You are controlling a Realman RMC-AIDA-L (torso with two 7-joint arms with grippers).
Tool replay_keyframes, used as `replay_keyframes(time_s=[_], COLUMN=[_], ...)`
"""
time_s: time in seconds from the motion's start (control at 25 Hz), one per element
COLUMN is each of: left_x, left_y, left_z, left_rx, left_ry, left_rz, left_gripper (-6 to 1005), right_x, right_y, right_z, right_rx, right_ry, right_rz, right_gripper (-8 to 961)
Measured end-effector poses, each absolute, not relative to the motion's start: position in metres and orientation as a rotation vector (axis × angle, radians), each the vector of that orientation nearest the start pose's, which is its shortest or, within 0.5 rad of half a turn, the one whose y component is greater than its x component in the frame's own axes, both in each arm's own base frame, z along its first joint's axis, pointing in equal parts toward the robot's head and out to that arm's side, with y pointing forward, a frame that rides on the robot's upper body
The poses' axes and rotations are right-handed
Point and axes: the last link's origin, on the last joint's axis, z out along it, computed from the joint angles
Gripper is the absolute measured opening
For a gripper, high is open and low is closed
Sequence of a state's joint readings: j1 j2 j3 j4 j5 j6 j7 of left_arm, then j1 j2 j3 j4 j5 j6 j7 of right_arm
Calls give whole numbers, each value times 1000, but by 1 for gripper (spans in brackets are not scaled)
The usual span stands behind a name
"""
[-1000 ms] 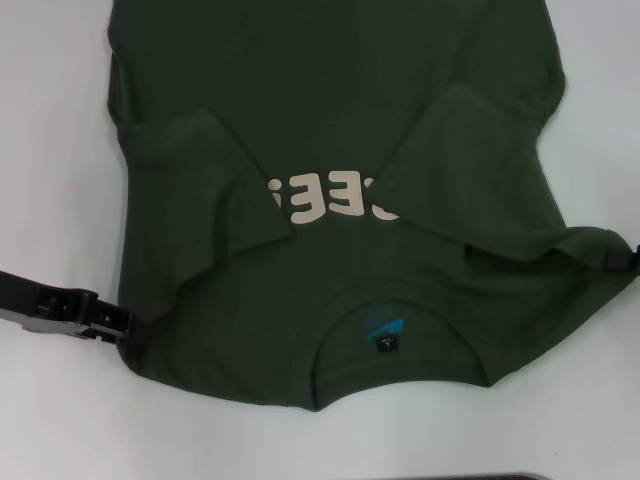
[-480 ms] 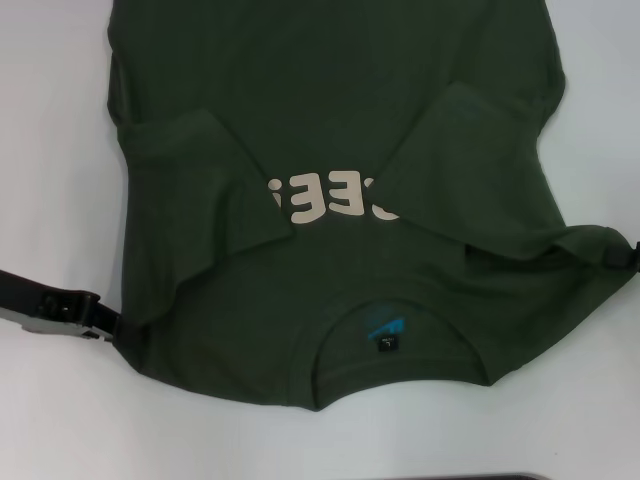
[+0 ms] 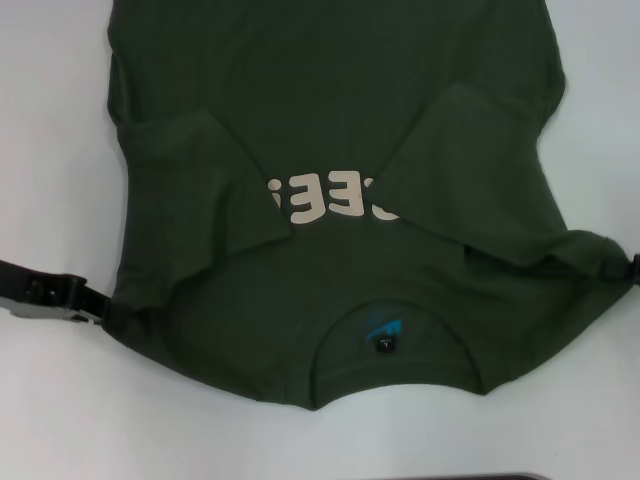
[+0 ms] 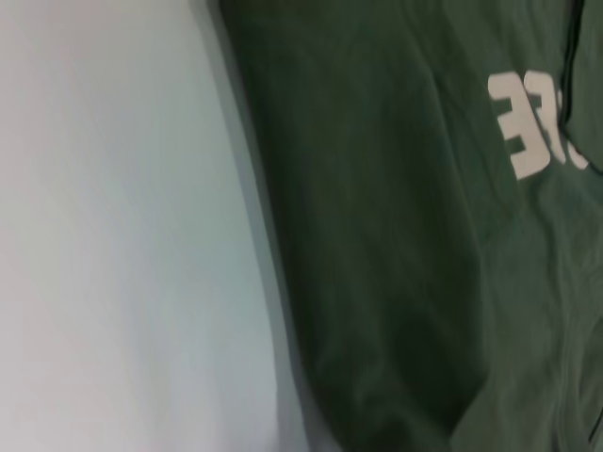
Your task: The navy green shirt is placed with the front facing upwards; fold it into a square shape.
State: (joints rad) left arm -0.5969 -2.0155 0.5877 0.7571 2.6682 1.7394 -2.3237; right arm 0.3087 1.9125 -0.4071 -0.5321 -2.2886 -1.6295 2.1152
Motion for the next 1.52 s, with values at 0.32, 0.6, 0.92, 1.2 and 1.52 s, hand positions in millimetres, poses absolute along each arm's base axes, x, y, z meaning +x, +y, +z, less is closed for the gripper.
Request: replay_keyframes(time_s=[0.32, 0.6, 0.92, 1.2, 1.52], left_x=[-311, -315, -323, -327, -326], left_y=[302, 297, 288, 282, 282], left_z=[44, 49, 55, 56, 54], left_rx=[-2476, -2488, -2472, -2468, -2482], left_ry=[-1883, -1880, -1906, -1924, -1917], left_rz=[107, 166, 218, 228, 240], left_gripper=[66, 67, 66, 67, 70], right_x=[395, 402, 411, 411, 408], right_y=[211, 186, 168, 163, 167], right_z=[48, 46, 50, 49, 48], right_rx=[-2008, -1942, -1882, -1886, -1901], right_ry=[2061, 2076, 2074, 2079, 2073], right_rz=[667, 733, 754, 764, 769], right_gripper=[51, 51, 51, 51, 52])
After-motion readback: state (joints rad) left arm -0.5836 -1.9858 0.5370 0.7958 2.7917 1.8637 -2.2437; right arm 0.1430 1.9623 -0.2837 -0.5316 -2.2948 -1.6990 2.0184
